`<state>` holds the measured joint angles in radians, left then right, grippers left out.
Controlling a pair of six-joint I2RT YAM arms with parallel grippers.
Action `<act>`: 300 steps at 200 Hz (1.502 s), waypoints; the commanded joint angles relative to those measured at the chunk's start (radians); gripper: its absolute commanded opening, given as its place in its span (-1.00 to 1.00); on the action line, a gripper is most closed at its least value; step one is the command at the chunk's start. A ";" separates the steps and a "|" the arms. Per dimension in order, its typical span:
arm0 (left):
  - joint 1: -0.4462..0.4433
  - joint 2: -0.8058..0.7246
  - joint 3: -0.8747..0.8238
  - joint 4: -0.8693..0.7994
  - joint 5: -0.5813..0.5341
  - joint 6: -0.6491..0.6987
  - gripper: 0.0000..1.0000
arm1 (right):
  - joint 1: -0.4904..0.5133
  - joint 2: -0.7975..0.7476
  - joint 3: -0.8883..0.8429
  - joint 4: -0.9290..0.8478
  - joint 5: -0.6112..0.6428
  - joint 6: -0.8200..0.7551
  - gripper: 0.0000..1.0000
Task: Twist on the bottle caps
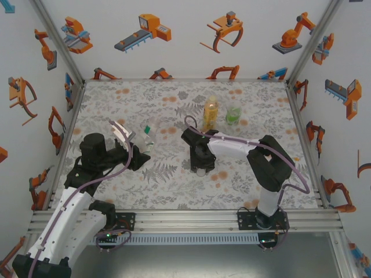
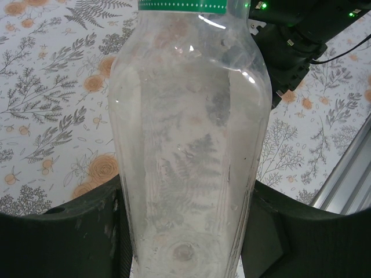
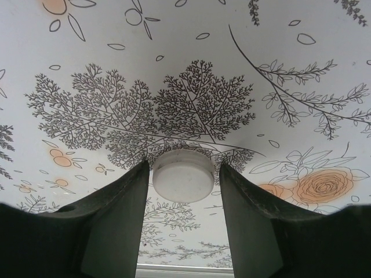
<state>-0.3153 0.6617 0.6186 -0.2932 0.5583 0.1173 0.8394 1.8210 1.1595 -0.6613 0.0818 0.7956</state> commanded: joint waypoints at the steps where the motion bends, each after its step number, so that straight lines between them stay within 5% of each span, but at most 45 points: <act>1: -0.005 -0.002 0.004 0.009 0.022 0.017 -0.83 | 0.016 -0.020 -0.004 -0.035 0.022 0.009 -0.01; 173: -0.032 0.013 -0.001 0.007 0.042 0.041 -0.85 | 0.026 -0.060 0.033 -0.064 0.051 0.001 -0.20; 253: -0.248 -0.010 -0.026 -0.037 -0.021 0.145 -0.88 | 0.024 -0.385 -0.068 0.076 0.000 -0.168 -0.35; 300: -0.291 -0.050 -0.039 -0.041 0.002 0.196 -0.88 | 0.023 -0.649 -0.162 0.226 -0.103 -0.373 -0.48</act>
<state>-0.5972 0.6304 0.5797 -0.3313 0.5388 0.2607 0.8593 1.2827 1.0462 -0.5453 0.0540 0.5743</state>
